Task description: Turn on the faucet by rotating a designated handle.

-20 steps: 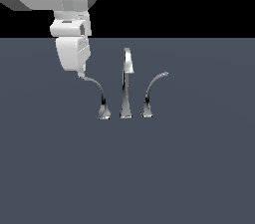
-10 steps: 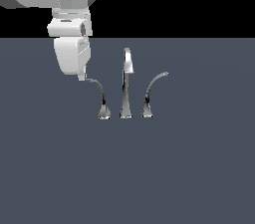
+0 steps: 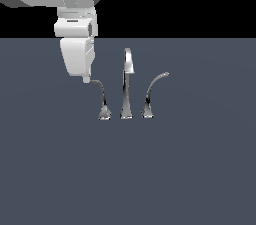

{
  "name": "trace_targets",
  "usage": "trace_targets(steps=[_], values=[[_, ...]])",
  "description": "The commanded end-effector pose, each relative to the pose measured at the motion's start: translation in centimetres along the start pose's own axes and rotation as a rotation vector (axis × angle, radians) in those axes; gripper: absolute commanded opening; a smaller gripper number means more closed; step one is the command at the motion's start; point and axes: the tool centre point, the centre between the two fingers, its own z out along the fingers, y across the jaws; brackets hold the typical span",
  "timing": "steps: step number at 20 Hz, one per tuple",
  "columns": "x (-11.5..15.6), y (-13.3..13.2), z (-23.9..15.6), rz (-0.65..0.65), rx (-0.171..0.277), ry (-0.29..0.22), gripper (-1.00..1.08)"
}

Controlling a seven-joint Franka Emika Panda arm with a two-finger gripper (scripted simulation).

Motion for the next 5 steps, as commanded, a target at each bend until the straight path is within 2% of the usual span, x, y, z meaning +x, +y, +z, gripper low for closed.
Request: trace_targets(steps=[1,5], values=[[2.6,1.1,0.7,0.027,-0.023,0.006,-1.0],[3.8,1.9,0.9,0.029,-0.03,0.007,-1.0]])
